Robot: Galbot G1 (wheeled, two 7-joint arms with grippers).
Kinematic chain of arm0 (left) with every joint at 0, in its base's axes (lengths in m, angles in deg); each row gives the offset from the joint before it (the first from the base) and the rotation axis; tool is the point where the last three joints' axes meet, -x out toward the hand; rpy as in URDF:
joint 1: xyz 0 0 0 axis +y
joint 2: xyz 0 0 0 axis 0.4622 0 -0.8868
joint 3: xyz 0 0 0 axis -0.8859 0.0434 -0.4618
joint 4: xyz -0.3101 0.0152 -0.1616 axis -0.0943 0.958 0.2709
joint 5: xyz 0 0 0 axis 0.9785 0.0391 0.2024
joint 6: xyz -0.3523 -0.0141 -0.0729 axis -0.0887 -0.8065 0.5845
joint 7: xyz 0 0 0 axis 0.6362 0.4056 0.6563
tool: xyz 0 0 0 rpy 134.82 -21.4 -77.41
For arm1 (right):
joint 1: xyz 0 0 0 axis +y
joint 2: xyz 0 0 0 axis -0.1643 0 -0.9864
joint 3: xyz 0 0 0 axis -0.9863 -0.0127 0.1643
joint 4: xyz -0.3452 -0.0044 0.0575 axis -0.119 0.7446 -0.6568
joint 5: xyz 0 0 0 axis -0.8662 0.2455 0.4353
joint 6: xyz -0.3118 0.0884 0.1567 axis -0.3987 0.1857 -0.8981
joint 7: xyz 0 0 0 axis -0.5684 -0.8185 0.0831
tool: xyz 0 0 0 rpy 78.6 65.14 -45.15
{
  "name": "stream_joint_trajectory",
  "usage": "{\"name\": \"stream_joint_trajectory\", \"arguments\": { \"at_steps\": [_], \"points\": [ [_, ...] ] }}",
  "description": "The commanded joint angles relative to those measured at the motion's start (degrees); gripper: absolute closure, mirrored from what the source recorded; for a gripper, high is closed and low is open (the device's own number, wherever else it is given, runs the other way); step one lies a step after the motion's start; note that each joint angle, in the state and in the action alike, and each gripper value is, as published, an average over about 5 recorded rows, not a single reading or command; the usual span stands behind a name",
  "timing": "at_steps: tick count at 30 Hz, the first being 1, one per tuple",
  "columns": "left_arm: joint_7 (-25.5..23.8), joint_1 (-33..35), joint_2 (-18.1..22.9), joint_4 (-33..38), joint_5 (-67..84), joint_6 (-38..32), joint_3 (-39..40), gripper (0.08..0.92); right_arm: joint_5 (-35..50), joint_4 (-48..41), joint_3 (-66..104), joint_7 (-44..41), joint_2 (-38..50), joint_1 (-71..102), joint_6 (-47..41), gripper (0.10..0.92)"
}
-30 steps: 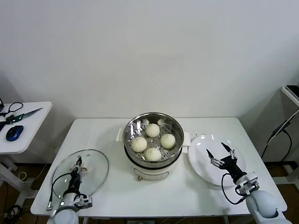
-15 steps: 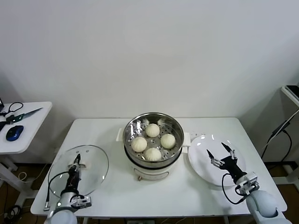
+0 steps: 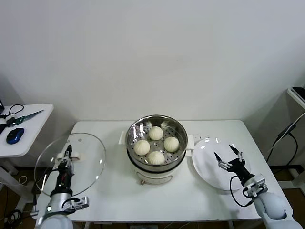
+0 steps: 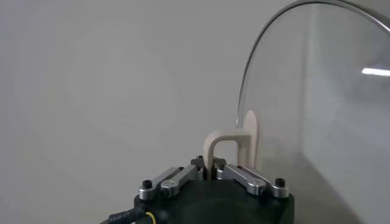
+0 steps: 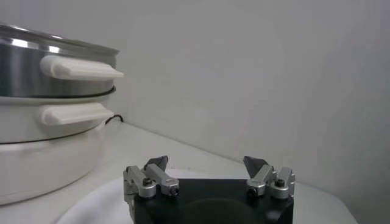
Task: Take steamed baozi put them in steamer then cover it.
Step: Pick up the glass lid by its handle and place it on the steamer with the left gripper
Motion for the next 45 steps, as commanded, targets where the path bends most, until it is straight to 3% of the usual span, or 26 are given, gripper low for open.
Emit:
{"name": "stream_joint_trajectory", "arguments": {
  "at_steps": [1,6,9,14,18,26,32,38,45],
  "points": [
    [-4.51,-1.12,-14.49,13.14,4.74,20.37,11.04,0.849,-0.27,-1.65,-1.72,0.22,0.71,-2.39,-0.14,0.203],
    [-9.08,-8.96,-21.54,13.18,3.66,26.96,22.11,0.849,-0.89,-2.37,-2.16,0.30,0.53,-3.03,-0.15,0.203],
    [-14.63,-15.72,-21.92,12.83,1.72,30.08,29.39,0.849,-1.13,-2.98,-2.08,0.28,0.35,-3.13,-0.06,0.203],
    [-25.53,-26.90,-17.34,10.26,-3.54,31.60,38.88,0.849,-1.66,-4.10,-1.85,0.23,-0.01,-3.41,0.25,0.203],
    [-29.52,-32.65,-11.21,6.16,-7.92,31.60,43.70,0.849,-1.88,-4.44,-1.43,0.17,-0.16,-3.38,0.35,0.203],
    [-29.57,-37.41,2.77,-2.05,-13.26,31.60,48.46,0.849,-2.18,-4.40,-0.04,0.17,-0.07,-2.89,0.34,0.203],
    [-29.59,-38.48,10.31,-7.82,-14.70,31.60,49.62,0.849,-2.79,-4.32,0.69,0.07,-0.30,-2.43,0.35,0.203],
    [-28.83,-37.94,13.59,-12.50,-15.55,31.60,49.92,0.849,-3.55,-4.34,1.13,-0.23,-0.44,-2.00,0.57,0.203],
    [-27.84,-38.17,14.59,-16.27,-16.03,31.60,48.62,0.849,-3.50,-4.63,1.36,-0.42,-0.59,-2.05,0.82,0.203]
  ]
}}
